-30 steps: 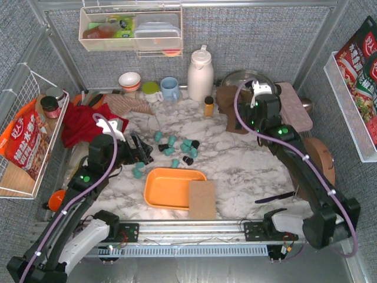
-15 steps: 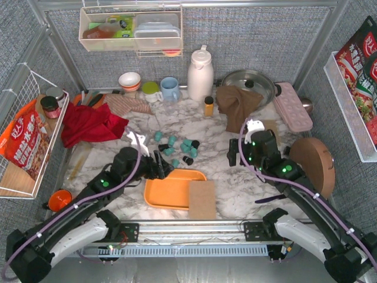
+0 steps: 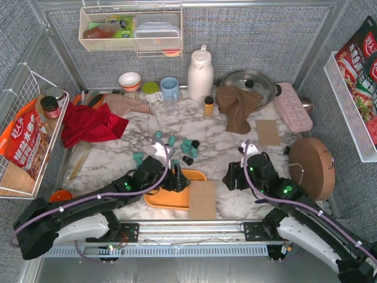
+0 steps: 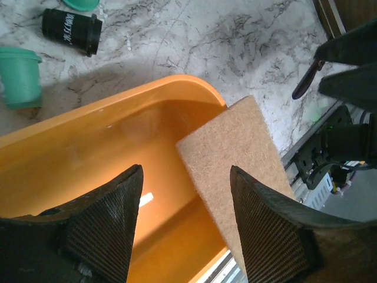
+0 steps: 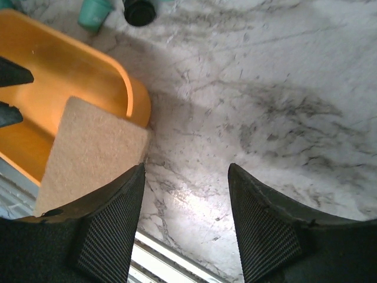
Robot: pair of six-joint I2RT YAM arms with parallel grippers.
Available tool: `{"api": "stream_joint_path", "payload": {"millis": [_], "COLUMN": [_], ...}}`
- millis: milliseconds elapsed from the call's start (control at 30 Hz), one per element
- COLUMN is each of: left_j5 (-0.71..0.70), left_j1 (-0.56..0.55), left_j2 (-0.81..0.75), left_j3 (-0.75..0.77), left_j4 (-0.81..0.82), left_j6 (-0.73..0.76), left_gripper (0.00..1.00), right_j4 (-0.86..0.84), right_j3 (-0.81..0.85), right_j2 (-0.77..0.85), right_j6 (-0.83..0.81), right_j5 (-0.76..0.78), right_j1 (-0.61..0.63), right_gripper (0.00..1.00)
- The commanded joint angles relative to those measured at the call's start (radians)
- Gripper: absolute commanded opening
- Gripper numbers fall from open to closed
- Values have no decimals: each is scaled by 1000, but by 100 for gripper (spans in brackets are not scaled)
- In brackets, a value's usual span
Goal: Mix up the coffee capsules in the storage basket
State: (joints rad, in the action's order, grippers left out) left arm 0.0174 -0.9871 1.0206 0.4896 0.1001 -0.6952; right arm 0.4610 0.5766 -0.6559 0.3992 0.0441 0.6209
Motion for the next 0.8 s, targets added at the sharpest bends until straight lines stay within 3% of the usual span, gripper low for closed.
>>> {"api": "stream_joint_path", "payload": {"millis": [0,367,533,767], "left_j5": [-24,-50,-55,-39], "left_j1": [-29,-85,-99,-121], "left_j2": [41,123,128,176], "left_j3": [-8,-8,-25,-44], "left_j4": [117,151,176,253], "left_j6": [-30,-57,-73,-103], "left_gripper": [69,67,67,65], "right_j4": [-59,-156,-192,-214], "right_j3": [-60,-106,-106,-111], "right_j2": [8,-104,-161,-187], "right_j6": [86,148,147,150], "right_j5": [-19,19,42,64], "right_j1": [50,193,238,252], "right_gripper": [62,61,54,51]}}
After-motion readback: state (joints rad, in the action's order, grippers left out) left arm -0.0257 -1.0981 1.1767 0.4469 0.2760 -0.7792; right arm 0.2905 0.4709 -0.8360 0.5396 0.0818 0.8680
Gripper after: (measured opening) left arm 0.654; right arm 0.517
